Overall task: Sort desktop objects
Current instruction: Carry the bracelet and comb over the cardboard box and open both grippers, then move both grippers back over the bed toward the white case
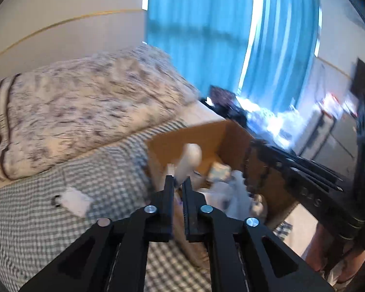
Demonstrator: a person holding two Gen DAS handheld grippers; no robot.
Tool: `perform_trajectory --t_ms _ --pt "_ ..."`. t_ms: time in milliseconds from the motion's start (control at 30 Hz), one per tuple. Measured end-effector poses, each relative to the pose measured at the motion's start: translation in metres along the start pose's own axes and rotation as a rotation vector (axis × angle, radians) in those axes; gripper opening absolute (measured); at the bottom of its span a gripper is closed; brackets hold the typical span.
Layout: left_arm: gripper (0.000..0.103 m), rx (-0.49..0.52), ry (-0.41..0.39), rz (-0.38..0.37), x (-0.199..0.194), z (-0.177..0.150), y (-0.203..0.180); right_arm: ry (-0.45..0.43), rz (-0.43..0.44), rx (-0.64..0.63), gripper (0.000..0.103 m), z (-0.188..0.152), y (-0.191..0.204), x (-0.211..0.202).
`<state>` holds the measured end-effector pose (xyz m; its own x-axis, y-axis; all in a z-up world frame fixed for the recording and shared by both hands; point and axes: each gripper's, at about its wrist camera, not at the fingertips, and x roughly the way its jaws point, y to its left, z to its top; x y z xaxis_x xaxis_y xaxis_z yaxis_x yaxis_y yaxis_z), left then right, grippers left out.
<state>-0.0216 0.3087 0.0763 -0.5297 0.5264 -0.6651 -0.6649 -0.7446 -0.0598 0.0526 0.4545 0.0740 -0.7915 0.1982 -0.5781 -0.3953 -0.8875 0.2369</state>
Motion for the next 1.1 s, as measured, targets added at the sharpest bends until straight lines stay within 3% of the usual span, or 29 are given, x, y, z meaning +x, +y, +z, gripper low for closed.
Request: perform_trajectory --t_ms 133,333,433,467,500,567,600,633,733,900,1000,1100 --pt "0.009 0.036 0.04 -0.012 0.029 0.009 -0.024 0.04 -0.013 0.034 0.012 0.0 -0.02 0.017" --pt "0.004 0.044 0.019 -0.061 0.028 0.037 -0.04 0.04 -0.018 0.081 0.012 0.0 -0.036 0.022" --pt "0.006 0.06 0.041 -0.041 0.039 0.037 -0.043 0.049 -0.027 0.087 0.013 0.002 -0.04 0.025" --pt "0.016 0.06 0.066 -0.034 0.046 0.034 -0.041 0.055 -0.033 0.088 0.014 0.002 -0.042 0.026" --pt "0.039 0.053 0.085 -0.017 0.052 0.03 -0.038 0.062 -0.035 0.085 0.018 0.002 -0.044 0.027" --pt "0.072 0.043 0.098 0.026 0.053 0.024 -0.03 0.048 -0.05 0.088 0.048 0.003 -0.045 0.024" --pt "0.082 0.026 0.079 0.048 0.049 0.022 -0.023 0.041 -0.056 0.09 0.056 0.003 -0.045 0.022" --pt "0.085 0.014 0.062 0.053 0.045 0.021 -0.015 0.031 -0.054 0.093 0.061 0.004 -0.045 0.02" --pt "0.094 -0.014 0.018 0.091 0.027 0.019 0.01 0.023 -0.043 0.085 0.061 0.009 -0.036 0.02" --pt "0.1 -0.11 -0.018 0.245 0.004 0.011 0.08 0.01 0.026 0.007 0.061 0.014 0.005 0.017" --pt "0.103 -0.161 0.006 0.356 -0.003 -0.005 0.131 0.016 0.1 -0.06 0.061 0.01 0.043 0.018" --pt "0.103 -0.236 0.049 0.4 -0.012 -0.028 0.185 0.052 0.193 -0.151 0.063 -0.001 0.093 0.027"
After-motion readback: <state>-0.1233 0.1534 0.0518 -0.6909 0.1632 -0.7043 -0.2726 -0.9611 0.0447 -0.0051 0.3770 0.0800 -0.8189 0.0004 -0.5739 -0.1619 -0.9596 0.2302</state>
